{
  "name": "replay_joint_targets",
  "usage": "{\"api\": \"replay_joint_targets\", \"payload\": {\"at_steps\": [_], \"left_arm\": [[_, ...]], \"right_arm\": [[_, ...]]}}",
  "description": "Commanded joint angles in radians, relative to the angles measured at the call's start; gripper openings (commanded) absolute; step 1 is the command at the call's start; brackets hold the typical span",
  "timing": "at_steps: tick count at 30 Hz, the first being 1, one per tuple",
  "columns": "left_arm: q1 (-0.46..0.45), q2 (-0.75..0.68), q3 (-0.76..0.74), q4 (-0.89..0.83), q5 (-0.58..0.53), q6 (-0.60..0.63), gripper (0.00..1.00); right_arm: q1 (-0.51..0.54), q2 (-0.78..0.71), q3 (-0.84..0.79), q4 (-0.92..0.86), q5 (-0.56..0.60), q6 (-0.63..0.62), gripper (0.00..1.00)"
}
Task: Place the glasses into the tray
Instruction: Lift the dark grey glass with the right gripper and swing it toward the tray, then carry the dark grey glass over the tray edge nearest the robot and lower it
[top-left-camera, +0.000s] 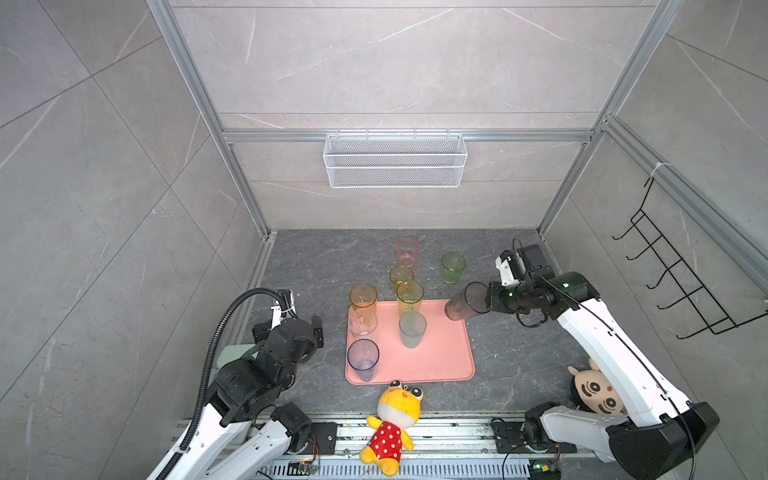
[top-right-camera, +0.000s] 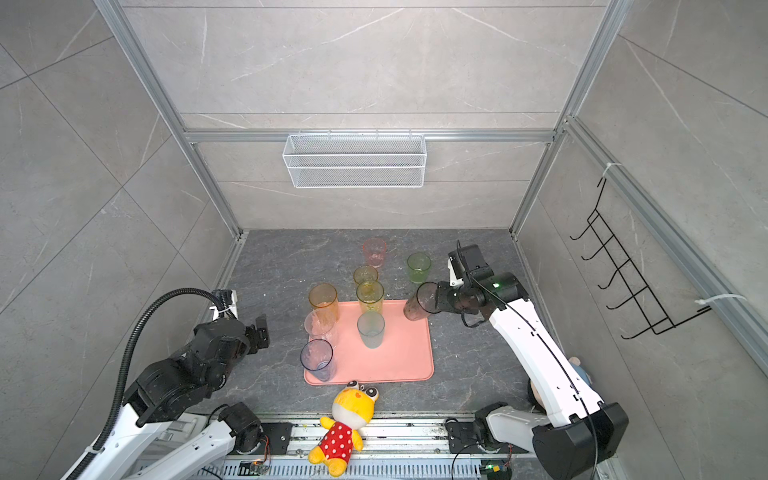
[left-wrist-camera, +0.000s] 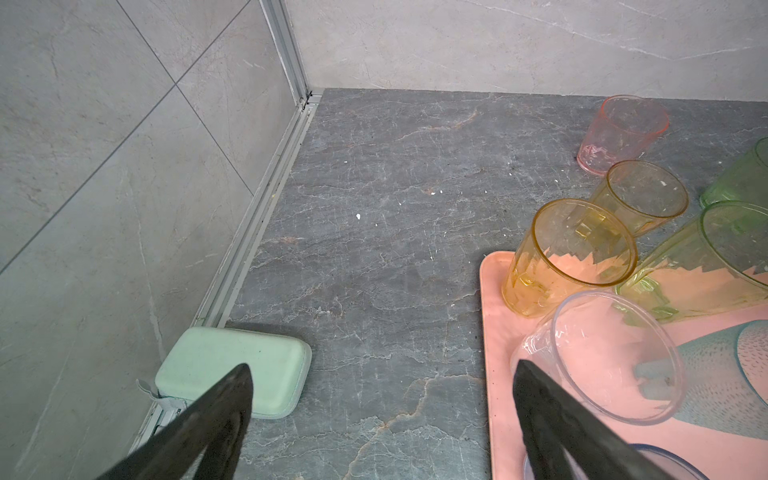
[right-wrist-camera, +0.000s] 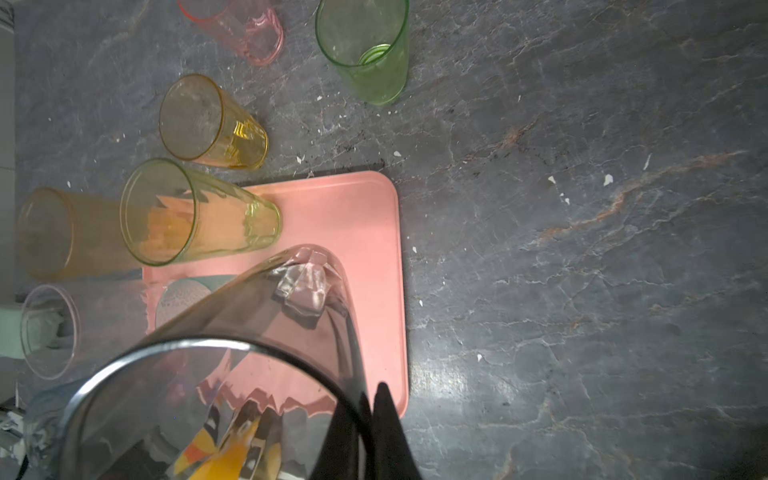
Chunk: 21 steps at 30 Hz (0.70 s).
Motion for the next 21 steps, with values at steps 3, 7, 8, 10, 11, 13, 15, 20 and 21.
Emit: {"api": "replay_joint_targets", "payload": {"at_steps": [3,7,8,10,11,13,15,20,21], "left_arm": [[-0.004,-0.002,-0.001,0.001,-0.007,-0.017,0.97],[-0.004,-0.002,-0.002,0.002,-0.003,-0.019,0.97],[-0.004,-0.002,0.000,0.002,-0.002,-0.018,0.97],[-0.004,0.000,0.000,0.003,-0.001,-0.018,0.97],[-0.005,-0.001,-0.001,0.003,-0.001,-0.018,0.97],[-0.004,0.001,-0.001,0.002,-0.001,-0.019,0.97],[-0.004,0.001,0.000,0.001,-0.001,-0.020,0.97],[-0.005,-0.001,0.000,0.002,-0.002,-0.019,0.97],[-0.004,0.000,-0.001,0.003,-0.004,-0.020,0.97]], "right_arm": [[0.085,-0.042,0.017,-0.087,0.119,0.011,0.00],[0.141,-0.065,-0.018,-0.094,0.143,0.041,0.00],[0.156,-0.071,-0.031,-0.092,0.147,0.055,0.00],[0.191,-0.078,-0.057,-0.085,0.148,0.074,0.00],[0.210,-0.080,-0.068,-0.083,0.154,0.088,0.00],[0.245,-0.083,-0.088,-0.076,0.160,0.111,0.00],[0.277,-0.087,-0.106,-0.068,0.167,0.133,0.00],[0.380,-0.092,-0.153,-0.029,0.198,0.187,0.00],[0.402,-0.090,-0.160,-0.024,0.207,0.199,0.00]]}}
